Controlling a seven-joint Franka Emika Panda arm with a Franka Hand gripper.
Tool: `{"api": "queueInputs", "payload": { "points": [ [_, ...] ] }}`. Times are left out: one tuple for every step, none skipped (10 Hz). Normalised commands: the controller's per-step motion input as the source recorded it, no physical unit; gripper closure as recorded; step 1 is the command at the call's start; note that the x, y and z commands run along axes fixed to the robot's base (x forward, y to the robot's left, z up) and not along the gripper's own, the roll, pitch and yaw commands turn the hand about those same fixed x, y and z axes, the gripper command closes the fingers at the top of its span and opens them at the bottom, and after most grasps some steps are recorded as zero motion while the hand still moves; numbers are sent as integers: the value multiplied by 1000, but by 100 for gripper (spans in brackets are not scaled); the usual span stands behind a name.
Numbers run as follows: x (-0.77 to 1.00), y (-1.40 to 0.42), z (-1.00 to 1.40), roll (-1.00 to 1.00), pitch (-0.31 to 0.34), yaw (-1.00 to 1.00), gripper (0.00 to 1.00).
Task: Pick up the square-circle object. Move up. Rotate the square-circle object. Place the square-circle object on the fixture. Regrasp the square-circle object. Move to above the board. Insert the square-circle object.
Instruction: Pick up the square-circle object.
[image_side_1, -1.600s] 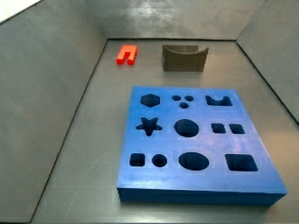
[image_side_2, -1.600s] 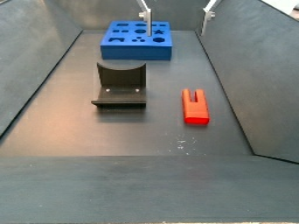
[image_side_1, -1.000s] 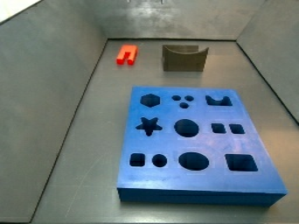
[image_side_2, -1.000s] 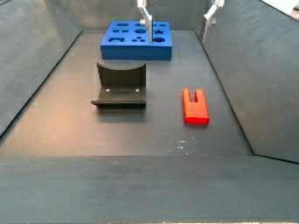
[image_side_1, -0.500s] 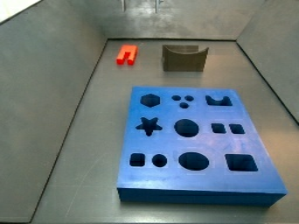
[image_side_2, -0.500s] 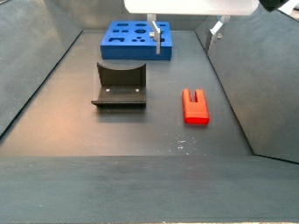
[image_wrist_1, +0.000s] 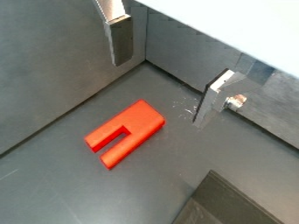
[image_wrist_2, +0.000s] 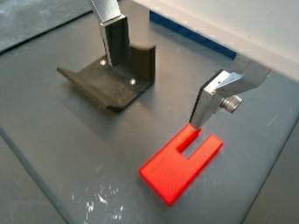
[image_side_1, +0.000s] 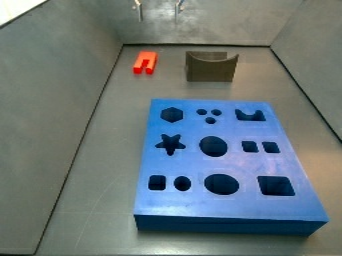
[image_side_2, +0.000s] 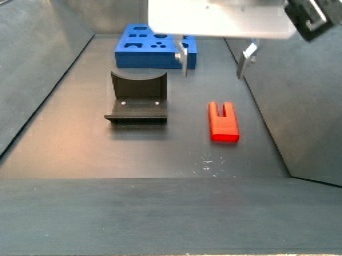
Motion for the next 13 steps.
{"api": "queueInputs", "payload": {
  "points": [
    [-126,183,-331,-7,-90,0,0],
    [-94,169,-303,-30,-94,0,0],
    [-74,151,-269,-71,-120,0,0],
    [-37,197,-180,-89,-97,-11,0],
    [-74,180,-217,-81,-101,-46,0],
    [-69,177,-226,-100,-119,-77,0],
    [-49,140,-234,-104,-121,-109,0],
    [-20,80,-260,-107,-141,-191,0],
    [-106,66,-300,-49,-96,-234,0],
    [-163,11,-349,-11,-89,-220,0],
    [-186,23,-360,0,-67,-177,0],
    [-226,40,-366,0,-83,-97,0],
    [-120,26,-349,-53,-127,-26,0]
  ]
}}
